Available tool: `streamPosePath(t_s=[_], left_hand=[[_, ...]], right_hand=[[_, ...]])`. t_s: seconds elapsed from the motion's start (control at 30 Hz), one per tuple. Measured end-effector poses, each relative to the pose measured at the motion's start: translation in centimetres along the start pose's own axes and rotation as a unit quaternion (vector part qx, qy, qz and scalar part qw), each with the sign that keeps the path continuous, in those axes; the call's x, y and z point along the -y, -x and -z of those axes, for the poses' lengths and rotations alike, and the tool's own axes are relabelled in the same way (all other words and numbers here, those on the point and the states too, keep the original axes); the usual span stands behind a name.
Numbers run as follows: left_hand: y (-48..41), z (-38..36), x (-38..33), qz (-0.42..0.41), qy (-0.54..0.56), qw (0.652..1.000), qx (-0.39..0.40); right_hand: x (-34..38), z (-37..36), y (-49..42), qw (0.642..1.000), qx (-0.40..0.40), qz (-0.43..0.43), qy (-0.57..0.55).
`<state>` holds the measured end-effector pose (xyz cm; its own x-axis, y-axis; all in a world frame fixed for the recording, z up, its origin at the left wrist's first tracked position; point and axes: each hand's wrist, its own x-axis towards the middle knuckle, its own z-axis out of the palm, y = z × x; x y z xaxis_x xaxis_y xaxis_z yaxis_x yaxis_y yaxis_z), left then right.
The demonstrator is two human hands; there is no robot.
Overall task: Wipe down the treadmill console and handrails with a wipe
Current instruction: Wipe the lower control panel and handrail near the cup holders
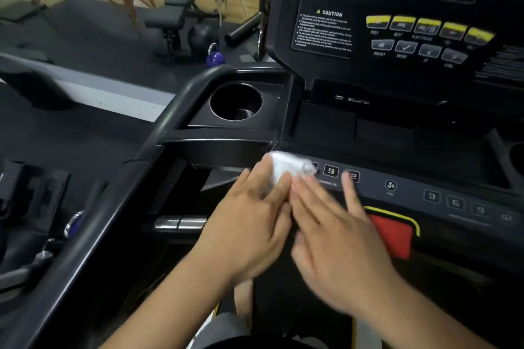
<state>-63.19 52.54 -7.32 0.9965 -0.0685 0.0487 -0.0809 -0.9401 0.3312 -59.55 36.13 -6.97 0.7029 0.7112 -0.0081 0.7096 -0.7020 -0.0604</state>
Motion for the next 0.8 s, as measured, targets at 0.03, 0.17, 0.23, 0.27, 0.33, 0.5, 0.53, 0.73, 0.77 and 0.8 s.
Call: streamPosePath(t_s=[0.03,0.17,0.23,0.27,0.33,0.5,0.53,0.73,0.77,0.8], left_hand=[[1.6,-0.1,-0.2,-0.003,-0.02,1.0,0.011],[0.7,-0.3,-2.4,-0.006,-0.133,0.99,0.054],[-2.9,0.3,-3.6,-0.012,-0.155,0.986,0.057],[-4.3,0.7,-4.0,-0.017,-0.156,0.986,0.057],[-5.1,0.4,-4.5,-0.042,-0.161,0.985,0.053],[0.1,-1.7,-5.6,-0.091,-0.108,0.989,0.052],[-0.4,-1.9,-5.8,-0.088,-0.116,0.988,0.051],[-6.7,-1.0,-7.5,-0.091,-0.158,0.982,0.045],[-5.8,-1.3,-7.5,-0.102,-0.146,0.983,0.043],[-4.2,-1.5,-7.5,-0.115,-0.129,0.984,0.04]], right_hand=[[0.6,-0.4,1.2,0.999,-0.014,0.017,-0.023],[-1.0,0.1,1.2,1.0,0.001,0.0,0.002],[-2.6,1.3,-0.3,0.997,0.015,-0.063,0.041],[-3.2,1.6,-0.7,0.995,0.019,-0.085,0.051],[-3.6,1.5,-0.2,0.993,0.027,-0.097,0.057],[-2.6,-0.3,4.7,0.998,-0.006,-0.055,-0.016],[-3.3,-0.1,4.7,0.998,-0.005,-0.056,-0.013],[-6.5,2.0,2.1,0.991,0.022,-0.131,0.014],[-6.1,1.7,2.8,0.991,0.024,-0.13,0.013],[-5.4,1.3,3.9,0.992,0.022,-0.126,0.0]])
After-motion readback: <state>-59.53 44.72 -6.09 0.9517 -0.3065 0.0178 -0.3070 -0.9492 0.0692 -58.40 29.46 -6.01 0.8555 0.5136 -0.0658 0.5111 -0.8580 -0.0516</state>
